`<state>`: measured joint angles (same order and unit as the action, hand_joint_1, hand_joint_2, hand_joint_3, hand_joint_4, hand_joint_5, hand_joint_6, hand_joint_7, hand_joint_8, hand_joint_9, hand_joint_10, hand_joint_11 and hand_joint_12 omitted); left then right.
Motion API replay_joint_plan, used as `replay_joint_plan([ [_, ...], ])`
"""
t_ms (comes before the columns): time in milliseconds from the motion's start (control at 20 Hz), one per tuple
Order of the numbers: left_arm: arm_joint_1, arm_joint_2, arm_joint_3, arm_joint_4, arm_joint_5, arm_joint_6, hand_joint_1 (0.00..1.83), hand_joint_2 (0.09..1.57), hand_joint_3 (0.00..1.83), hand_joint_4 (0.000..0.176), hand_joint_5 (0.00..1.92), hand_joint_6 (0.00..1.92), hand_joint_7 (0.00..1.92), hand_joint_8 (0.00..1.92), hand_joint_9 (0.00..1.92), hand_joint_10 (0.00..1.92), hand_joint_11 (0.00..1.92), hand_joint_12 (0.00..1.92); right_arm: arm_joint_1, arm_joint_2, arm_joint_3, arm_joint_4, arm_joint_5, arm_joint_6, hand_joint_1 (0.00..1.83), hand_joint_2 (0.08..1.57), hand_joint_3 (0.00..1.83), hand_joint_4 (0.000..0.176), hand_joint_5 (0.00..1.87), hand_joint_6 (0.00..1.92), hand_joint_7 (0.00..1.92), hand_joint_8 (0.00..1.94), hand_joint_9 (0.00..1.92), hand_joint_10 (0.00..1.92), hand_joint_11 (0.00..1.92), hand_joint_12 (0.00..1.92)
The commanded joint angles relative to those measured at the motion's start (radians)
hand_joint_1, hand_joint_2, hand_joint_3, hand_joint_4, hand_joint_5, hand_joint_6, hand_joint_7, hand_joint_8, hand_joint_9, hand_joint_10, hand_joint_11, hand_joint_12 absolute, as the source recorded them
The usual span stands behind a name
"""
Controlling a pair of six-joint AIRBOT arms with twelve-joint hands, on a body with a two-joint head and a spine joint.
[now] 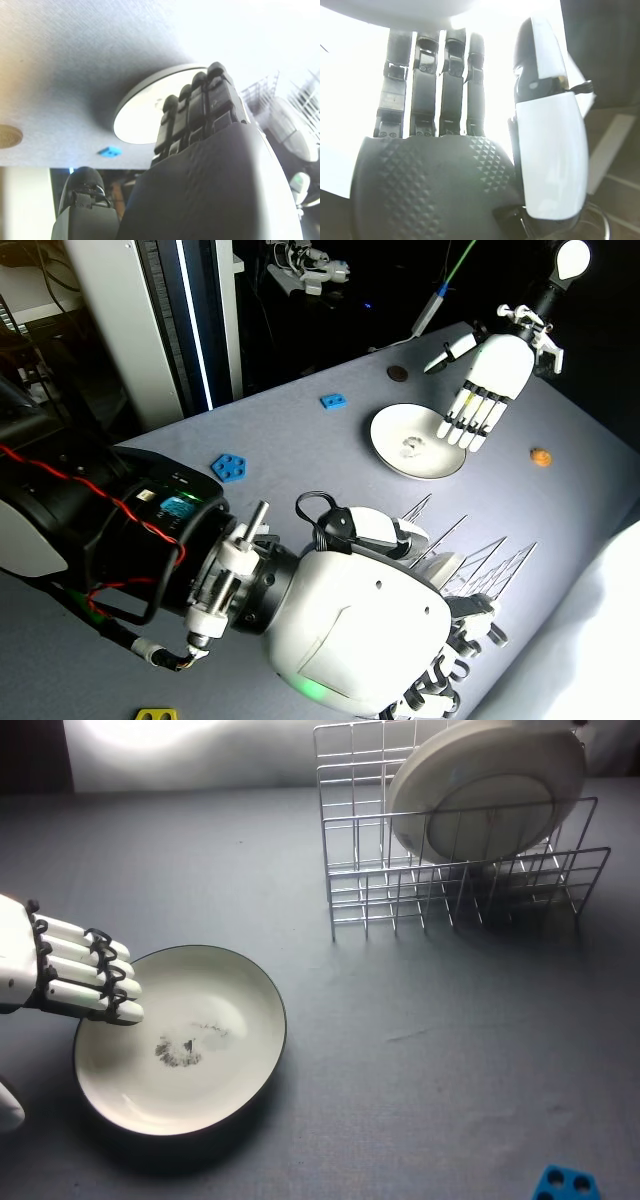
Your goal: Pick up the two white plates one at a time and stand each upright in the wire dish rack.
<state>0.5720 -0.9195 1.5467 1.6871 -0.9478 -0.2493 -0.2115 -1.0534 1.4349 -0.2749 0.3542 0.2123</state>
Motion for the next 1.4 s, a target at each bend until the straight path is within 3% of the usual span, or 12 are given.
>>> replay_joint_plan([
  [0,0.001,0.004,0.003,-0.049,-0.023,-0.001,0.0,1.03,0.0,0.0,0.04,0.01,0.02,0.01,0.0,0.0,0.0,0.0,0.019,0.012,0.0,0.026,0.149,-0.015,1.05,1.05,0.0,0.0,0.66,0.08,0.79,0.0,0.67,0.27,0.23,1.33],
  [250,0.008,0.001,0.007,-0.049,-0.019,-0.001,0.0,1.04,0.0,0.0,0.04,0.0,0.03,0.0,0.0,0.0,0.0,0.0,0.045,0.022,-0.001,0.026,0.282,-0.196,1.04,1.05,0.0,0.0,0.68,0.08,0.82,0.01,0.7,0.28,0.26,1.33],
  [350,0.013,0.0,0.007,-0.049,-0.017,-0.001,0.0,1.04,0.0,0.0,0.05,0.01,0.04,0.01,0.01,0.0,0.0,0.0,0.069,0.026,-0.002,0.012,0.282,-0.304,1.05,1.06,0.0,0.0,0.68,0.08,0.8,0.01,0.68,0.28,0.24,1.32],
  [400,0.017,-0.001,0.007,-0.049,-0.016,-0.001,0.0,1.04,0.0,0.0,0.05,0.01,0.04,0.01,0.01,0.0,0.0,0.0,0.088,0.027,-0.002,-0.034,0.281,-0.407,1.05,1.06,0.0,0.0,0.68,0.08,0.8,0.01,0.68,0.27,0.24,1.32],
  [600,0.029,-0.006,0.008,-0.049,-0.015,-0.002,0.0,1.05,0.0,0.0,0.03,0.01,0.02,0.01,0.0,0.0,0.0,0.0,0.128,0.047,-0.056,-0.054,0.266,-0.573,1.01,1.09,0.01,0.0,0.62,0.04,0.74,0.0,0.63,0.26,0.17,1.34],
  [750,0.05,-0.012,0.01,-0.049,-0.011,-0.009,0.0,1.04,0.0,0.0,0.04,0.01,0.03,0.01,0.0,0.0,0.0,0.0,0.145,0.067,-0.166,0.005,0.272,-0.903,1.01,1.1,0.0,0.0,0.48,0.0,0.59,0.0,0.51,0.21,0.05,1.37],
  [900,0.067,-0.015,0.009,-0.049,-0.008,-0.017,0.0,1.05,0.0,0.0,0.06,0.01,0.04,0.01,0.02,0.01,0.0,0.0,0.148,0.068,-0.242,0.059,0.257,-1.088,1.04,1.07,0.0,0.0,0.41,0.0,0.52,0.0,0.46,0.17,0.0,1.34],
  [1000,0.086,-0.018,0.009,-0.049,-0.003,-0.023,0.0,1.05,0.0,0.0,0.05,0.01,0.03,0.01,0.01,0.0,0.0,0.0,0.143,0.067,-0.294,0.098,0.222,-1.163,0.97,1.1,0.01,0.0,0.29,0.0,0.4,0.0,0.34,0.11,0.0,1.17],
  [1100,0.111,-0.022,0.008,-0.05,0.004,-0.029,0.0,1.04,0.0,0.0,0.05,0.01,0.04,0.01,0.01,0.0,0.0,0.0,0.119,0.067,-0.361,0.099,0.222,-1.242,1.03,1.08,0.0,0.0,0.22,0.0,0.28,0.0,0.24,0.06,0.0,0.93],
  [1150,0.123,-0.024,0.008,-0.05,0.007,-0.032,0.0,1.04,0.0,0.0,0.05,0.0,0.04,0.01,0.02,0.01,0.0,0.0,0.106,0.067,-0.389,0.101,0.223,-1.287,1.05,1.06,0.0,0.0,0.22,0.0,0.27,0.0,0.23,0.05,0.0,0.93],
  [1250,0.153,-0.032,0.011,-0.053,0.01,-0.053,0.0,1.04,0.0,0.0,0.07,0.01,0.06,0.01,0.03,0.01,0.02,0.01,0.064,0.064,-0.469,0.194,0.228,-1.524,1.07,1.04,0.0,0.0,0.19,0.0,0.19,0.0,0.17,0.02,0.0,0.81],
  [1350,0.196,-0.037,0.011,-0.08,0.01,-0.06,0.0,1.05,0.0,0.0,0.07,0.01,0.06,0.01,0.03,0.01,0.01,0.0,0.028,0.057,-0.529,0.226,0.247,-1.627,1.05,1.04,0.0,0.0,0.08,0.0,0.06,0.0,0.06,0.0,0.0,0.52],
])
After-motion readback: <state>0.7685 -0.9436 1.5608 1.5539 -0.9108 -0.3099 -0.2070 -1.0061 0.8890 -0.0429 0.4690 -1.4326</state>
